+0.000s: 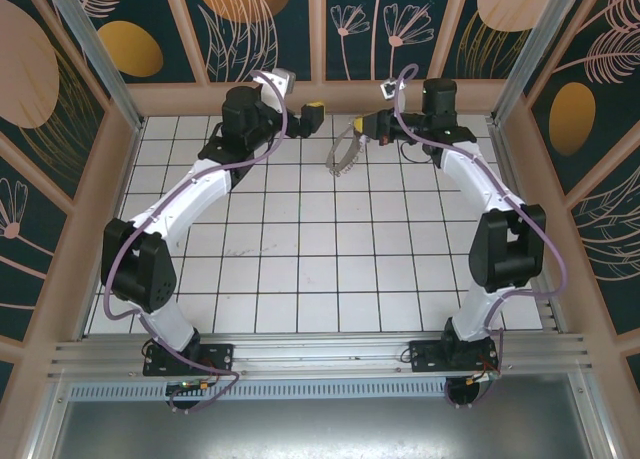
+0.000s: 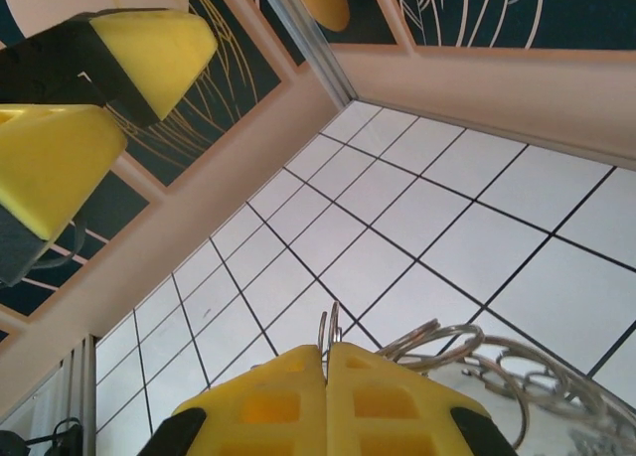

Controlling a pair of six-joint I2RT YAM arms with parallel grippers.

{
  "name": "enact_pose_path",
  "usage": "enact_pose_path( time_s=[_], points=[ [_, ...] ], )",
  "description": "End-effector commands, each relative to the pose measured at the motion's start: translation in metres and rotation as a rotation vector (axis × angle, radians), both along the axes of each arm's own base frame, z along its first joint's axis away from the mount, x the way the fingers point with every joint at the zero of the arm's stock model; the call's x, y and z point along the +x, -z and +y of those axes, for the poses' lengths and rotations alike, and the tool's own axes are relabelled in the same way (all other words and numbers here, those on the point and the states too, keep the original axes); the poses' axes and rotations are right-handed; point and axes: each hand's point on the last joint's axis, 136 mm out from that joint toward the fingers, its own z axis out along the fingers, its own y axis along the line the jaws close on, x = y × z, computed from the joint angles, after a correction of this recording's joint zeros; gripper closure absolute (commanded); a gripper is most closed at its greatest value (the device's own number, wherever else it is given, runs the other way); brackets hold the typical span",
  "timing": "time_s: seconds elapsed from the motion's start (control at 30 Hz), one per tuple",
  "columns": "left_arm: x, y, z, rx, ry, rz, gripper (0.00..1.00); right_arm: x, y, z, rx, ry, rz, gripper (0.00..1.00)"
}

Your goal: Put the keys on the keyring

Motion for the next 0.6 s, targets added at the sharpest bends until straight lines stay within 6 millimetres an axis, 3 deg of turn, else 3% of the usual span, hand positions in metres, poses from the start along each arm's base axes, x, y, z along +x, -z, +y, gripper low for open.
enact_pose_path(
  time_s=[0.0, 0.37, 0.57],
  points=[
    [-0.002, 0.0, 0.0, -0.002, 0.063, 0.015, 0.01, -0.004, -0.019, 0.004, 0.014, -0.07, -0.069, 1.0],
    [0.0, 0.004, 0.007, 0.011, 0.237, 0.021, 0.01, -0.013, -0.03, 0.005, -0.023, -0.133, -0.089, 1.0],
    [-0.014, 0.008, 0.003, 0.034, 0.369, 0.021, 0.04, -0.024, -0.033, 0.006, -0.019, -0.177, -0.094, 1.0]
  ],
)
